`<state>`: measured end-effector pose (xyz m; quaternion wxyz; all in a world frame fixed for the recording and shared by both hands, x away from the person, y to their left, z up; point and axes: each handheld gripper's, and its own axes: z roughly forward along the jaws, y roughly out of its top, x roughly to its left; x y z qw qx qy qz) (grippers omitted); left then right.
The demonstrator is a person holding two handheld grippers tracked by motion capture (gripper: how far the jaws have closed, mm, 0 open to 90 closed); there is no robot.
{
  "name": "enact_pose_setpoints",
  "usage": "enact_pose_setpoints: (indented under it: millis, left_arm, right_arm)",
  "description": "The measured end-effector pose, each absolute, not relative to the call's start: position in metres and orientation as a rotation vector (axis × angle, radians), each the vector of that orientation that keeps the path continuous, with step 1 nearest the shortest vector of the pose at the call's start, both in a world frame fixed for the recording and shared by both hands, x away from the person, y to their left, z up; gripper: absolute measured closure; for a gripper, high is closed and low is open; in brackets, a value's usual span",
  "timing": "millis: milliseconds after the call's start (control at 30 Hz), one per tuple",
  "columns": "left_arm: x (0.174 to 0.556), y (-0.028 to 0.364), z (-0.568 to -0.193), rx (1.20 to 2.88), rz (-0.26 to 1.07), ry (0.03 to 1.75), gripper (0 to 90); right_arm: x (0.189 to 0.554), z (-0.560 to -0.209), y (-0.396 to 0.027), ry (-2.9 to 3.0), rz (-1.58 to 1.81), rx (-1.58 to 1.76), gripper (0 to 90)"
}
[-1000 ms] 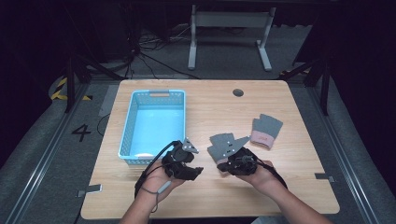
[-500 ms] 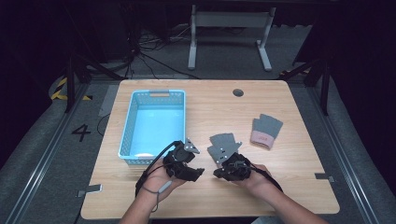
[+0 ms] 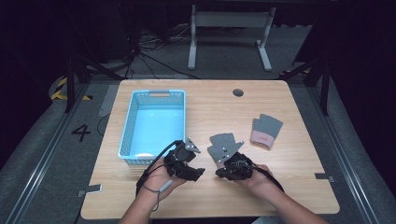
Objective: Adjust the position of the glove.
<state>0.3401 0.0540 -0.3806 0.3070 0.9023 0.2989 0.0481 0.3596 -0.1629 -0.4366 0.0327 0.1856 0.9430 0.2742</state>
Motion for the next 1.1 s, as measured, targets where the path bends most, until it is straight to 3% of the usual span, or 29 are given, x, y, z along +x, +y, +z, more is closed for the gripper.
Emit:
enact_pose_setpoints:
  millis: [1100]
  left_arm:
    - [0.351,0.041,-0.373,2.395,0.112,0.714,37.6]
  right_arm:
    - [0.365,-0.435,-0.215,2.830,0.818,0.782,87.6]
